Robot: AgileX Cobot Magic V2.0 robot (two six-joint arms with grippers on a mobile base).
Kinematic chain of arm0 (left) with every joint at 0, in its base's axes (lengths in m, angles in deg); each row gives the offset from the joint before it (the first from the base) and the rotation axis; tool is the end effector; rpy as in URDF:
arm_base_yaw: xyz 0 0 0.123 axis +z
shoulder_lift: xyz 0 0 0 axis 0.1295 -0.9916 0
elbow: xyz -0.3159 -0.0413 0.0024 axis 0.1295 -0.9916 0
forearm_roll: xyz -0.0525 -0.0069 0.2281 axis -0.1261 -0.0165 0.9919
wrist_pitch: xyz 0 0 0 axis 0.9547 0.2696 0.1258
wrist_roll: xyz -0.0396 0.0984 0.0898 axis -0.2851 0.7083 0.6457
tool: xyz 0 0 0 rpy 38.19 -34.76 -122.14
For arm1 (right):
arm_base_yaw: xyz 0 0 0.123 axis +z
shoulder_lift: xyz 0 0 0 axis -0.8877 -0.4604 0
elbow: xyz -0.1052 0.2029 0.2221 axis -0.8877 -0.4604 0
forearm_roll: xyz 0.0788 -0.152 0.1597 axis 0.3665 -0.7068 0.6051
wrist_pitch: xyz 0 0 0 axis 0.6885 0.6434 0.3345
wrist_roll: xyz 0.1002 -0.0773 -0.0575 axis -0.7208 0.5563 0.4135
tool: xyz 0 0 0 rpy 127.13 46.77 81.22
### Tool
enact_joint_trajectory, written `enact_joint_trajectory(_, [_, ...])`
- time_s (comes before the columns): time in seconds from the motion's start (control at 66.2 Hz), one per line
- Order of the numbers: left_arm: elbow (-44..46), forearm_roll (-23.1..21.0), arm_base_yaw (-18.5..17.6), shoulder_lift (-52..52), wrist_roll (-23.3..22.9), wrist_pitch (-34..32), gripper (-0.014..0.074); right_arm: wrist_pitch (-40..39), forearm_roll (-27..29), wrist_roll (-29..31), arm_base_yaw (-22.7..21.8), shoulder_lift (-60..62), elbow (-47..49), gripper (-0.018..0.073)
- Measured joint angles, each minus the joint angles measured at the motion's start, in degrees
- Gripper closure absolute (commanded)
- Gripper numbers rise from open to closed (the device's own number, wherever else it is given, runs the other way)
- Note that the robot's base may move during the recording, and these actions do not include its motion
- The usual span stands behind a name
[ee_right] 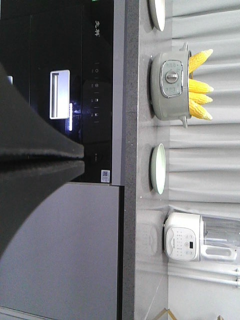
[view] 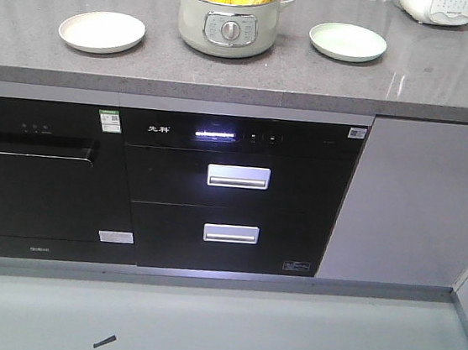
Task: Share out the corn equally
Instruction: 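Drive the base toward the counter with the pot and plates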
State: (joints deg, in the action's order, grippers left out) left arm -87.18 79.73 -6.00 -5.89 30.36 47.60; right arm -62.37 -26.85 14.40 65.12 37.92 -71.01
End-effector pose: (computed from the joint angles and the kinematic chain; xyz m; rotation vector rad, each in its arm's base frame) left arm 0.0524 0.0013 0.2107 -0.0690 1.4825 -0.0339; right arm 0.0528 0.0020 0.1994 -0.0478 1.5605 0.0179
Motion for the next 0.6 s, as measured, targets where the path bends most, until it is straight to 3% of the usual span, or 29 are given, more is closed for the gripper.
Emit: enact_joint_trajectory(0.604, [0.0,0.0,0.0,0.0,0.0,0.0,0.0603,0.0,0.0,0.0,0.0,0.0,0.0,0.0565])
